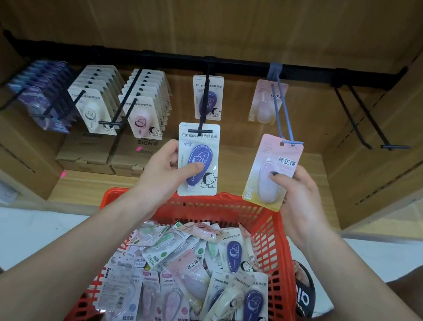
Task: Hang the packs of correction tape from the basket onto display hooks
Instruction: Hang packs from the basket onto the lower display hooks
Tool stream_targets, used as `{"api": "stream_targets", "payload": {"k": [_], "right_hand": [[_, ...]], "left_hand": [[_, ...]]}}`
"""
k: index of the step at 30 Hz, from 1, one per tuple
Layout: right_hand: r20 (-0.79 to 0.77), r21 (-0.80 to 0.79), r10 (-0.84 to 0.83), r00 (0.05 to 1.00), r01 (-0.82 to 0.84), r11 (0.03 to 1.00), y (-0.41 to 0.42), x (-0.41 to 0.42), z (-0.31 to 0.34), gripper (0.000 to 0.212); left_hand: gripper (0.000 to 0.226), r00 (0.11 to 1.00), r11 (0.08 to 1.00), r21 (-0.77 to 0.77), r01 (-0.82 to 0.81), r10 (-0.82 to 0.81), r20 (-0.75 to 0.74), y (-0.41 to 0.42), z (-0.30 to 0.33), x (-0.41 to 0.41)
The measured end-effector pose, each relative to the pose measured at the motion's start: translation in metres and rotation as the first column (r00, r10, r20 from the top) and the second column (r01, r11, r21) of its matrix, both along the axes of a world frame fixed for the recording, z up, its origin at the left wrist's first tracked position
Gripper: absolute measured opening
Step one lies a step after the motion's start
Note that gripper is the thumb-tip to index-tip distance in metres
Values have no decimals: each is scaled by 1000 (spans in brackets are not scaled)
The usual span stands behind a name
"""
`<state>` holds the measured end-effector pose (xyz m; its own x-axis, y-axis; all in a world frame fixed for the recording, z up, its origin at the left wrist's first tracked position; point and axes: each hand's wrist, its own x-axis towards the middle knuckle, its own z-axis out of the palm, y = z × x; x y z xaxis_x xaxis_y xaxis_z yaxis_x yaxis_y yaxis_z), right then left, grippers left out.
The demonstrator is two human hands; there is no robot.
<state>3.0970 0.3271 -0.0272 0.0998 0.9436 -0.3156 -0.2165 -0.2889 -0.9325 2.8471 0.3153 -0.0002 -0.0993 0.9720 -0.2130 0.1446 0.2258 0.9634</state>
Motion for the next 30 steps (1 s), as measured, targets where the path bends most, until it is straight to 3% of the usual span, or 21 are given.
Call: {"api": "stream_targets", "payload": {"k": [13,22,30], "right_hand": [[15,-38,-38,999,39,999,12,-5,-4,30],[156,85,-175,972,164,983,7,-4,-8,19],[168,114,-258,951,241,964,3,-10,-12,18]], "left_hand": [[26,999,1000,-10,11,-11,-49,6,-5,4],[29,989,999,-3,37,-37,-144,22,-11,3],[33,985,999,1,53,-52,-168,31,-20,9]]}}
